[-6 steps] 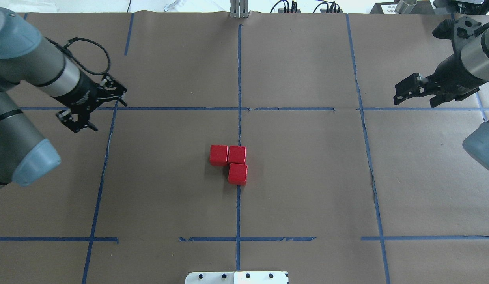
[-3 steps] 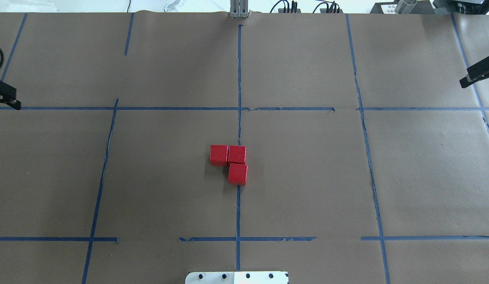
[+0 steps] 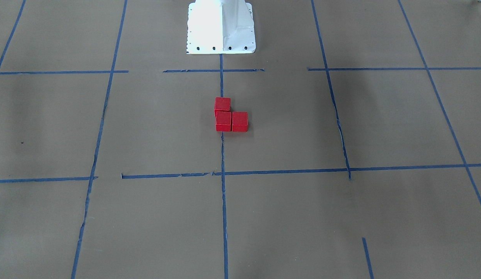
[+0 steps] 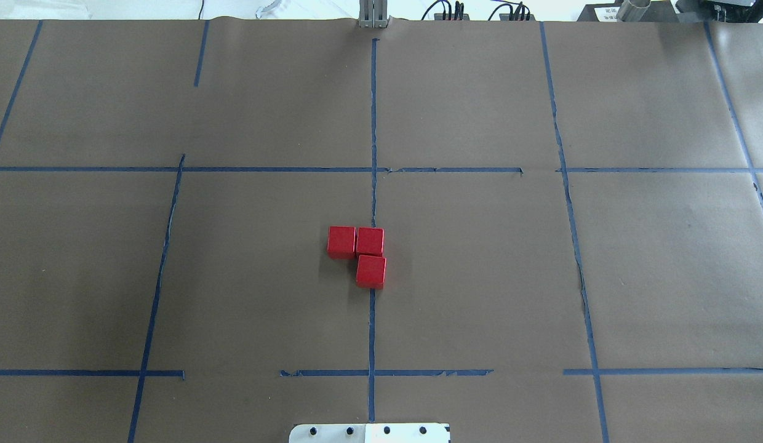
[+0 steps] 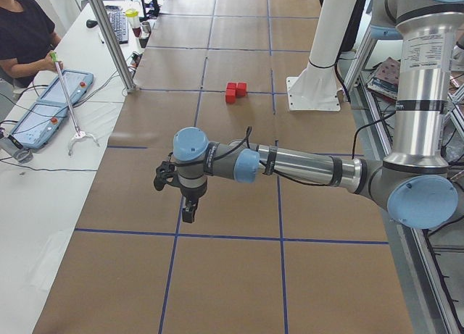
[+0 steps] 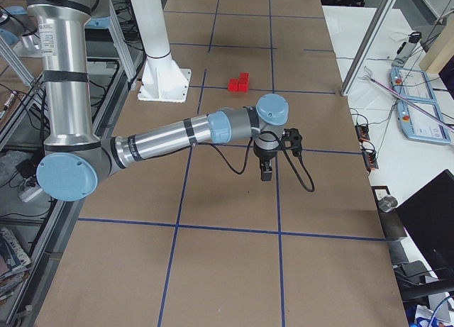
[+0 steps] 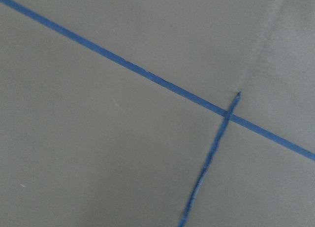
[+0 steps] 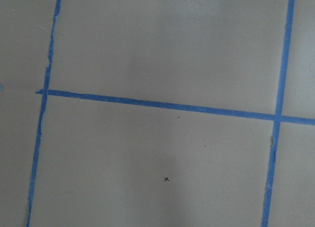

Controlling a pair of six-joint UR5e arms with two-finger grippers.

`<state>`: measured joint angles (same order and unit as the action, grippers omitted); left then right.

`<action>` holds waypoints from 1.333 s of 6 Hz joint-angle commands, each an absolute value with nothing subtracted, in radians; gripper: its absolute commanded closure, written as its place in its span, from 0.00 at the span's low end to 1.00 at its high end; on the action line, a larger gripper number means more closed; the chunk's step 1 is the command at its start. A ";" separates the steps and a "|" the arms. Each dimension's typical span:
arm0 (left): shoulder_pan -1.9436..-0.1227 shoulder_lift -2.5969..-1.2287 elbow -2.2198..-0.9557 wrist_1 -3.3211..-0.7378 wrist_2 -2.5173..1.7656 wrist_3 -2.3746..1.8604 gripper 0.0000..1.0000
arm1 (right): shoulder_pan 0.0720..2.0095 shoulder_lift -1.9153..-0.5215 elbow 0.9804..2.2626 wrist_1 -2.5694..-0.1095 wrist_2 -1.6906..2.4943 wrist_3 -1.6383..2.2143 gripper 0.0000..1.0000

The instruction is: Form red blocks into L shape at center

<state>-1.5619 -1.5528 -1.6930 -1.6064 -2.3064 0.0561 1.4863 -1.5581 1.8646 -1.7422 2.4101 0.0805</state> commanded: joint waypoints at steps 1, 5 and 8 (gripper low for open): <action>-1.617 -1.549 -1.643 -1.554 -2.359 0.115 0.00 | 1.543 -1.625 1.868 -1.773 2.410 -0.016 0.00; -1.606 -1.542 -1.619 -1.551 -2.352 0.091 0.00 | 1.537 -1.680 1.769 -1.695 2.309 -0.052 0.00; -1.574 -1.542 -1.634 -1.566 -2.359 -0.018 0.00 | 1.537 -1.718 1.753 -1.694 2.395 -0.069 0.00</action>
<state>-1.5855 -1.5402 -1.6308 -1.5564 -2.3560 -0.0068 1.5371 -1.7052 1.7467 -1.6943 2.3780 -0.0656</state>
